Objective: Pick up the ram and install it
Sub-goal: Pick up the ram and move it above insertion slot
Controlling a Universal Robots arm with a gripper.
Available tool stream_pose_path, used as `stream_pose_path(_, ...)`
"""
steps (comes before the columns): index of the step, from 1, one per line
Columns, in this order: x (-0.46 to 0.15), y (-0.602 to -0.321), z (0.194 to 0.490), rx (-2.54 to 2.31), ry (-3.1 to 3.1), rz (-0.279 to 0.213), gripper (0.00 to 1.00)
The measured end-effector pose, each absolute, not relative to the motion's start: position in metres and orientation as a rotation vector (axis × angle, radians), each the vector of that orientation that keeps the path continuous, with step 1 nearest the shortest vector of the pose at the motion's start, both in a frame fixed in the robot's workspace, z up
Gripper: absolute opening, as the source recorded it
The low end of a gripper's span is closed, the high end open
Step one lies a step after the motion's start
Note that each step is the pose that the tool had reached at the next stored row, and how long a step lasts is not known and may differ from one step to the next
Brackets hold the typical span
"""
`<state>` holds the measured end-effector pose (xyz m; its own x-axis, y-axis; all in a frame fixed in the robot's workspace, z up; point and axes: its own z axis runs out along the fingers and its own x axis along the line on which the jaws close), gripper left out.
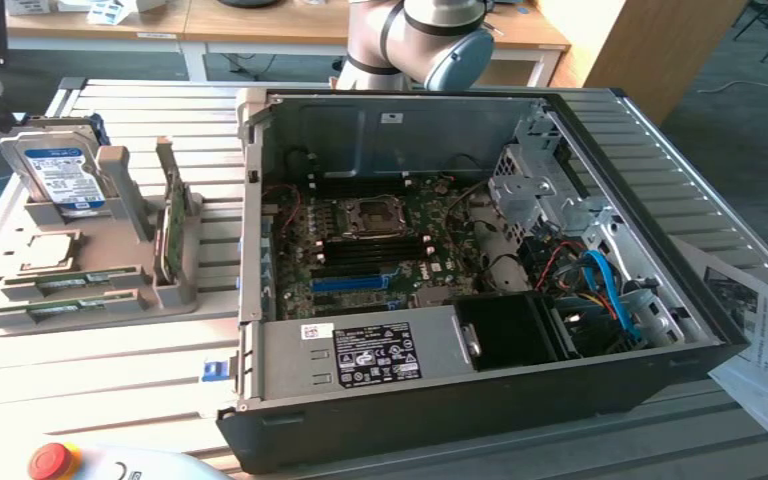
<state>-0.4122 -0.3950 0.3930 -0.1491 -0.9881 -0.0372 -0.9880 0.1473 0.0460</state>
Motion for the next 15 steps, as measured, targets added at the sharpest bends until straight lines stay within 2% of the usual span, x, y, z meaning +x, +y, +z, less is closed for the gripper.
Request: stream_pose_path(15, -0.4122, -0.395, 0.393, 2.168, -2.265, -0.093, 0.1)
